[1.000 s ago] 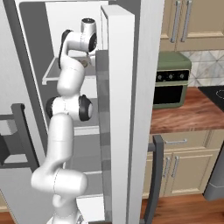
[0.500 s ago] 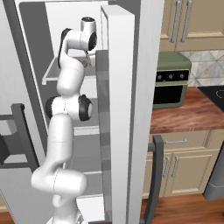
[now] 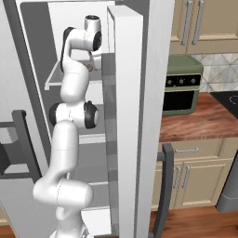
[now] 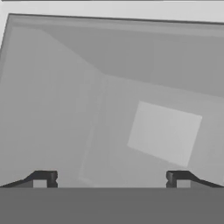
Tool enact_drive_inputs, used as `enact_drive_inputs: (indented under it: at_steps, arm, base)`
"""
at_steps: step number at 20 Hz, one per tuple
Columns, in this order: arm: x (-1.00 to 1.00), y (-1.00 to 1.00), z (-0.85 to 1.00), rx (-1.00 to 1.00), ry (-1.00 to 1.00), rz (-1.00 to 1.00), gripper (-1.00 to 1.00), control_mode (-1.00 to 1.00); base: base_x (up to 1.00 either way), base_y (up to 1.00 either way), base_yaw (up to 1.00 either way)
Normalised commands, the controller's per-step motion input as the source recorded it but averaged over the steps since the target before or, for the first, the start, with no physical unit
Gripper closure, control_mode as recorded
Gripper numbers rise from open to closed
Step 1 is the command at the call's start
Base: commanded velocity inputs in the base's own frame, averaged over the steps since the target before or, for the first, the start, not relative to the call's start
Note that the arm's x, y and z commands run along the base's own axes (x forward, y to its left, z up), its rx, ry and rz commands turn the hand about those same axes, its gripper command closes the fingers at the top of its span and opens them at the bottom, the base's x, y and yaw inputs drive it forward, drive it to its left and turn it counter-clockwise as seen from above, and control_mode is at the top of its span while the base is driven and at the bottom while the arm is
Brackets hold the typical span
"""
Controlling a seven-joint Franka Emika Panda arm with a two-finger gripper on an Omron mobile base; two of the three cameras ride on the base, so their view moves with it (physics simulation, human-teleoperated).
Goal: Retrieve the bottle and the shaker from the cabinet and place them next to the mixing bowl on the counter. Then add garlic from the fridge to the mixing bowl.
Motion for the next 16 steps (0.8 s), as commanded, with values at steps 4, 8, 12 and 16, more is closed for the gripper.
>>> enact_drive_inputs:
  at_steps: [4,8,12,16]
  arm:
    - [-0.34,0.0,0.21,0.0,0.24,0.0,-1.0,-1.0]
    - [-0.54,0.08,0.1,-0.01,0.14,0.0,-1.0,-1.0]
    - [-0.18,0.33,0.0,-0.03,0.01,0.0,-1.0,-1.0]
    - [0.0,0.05,-0.03,0.0,0.0,0.0,-1.0,-1.0]
  base:
    - [0.0,0.0,0.0]
    - [0.0,0.0,0.0]
    - [0.0,0.0,0.0]
    - [0.0,0.0,0.0]
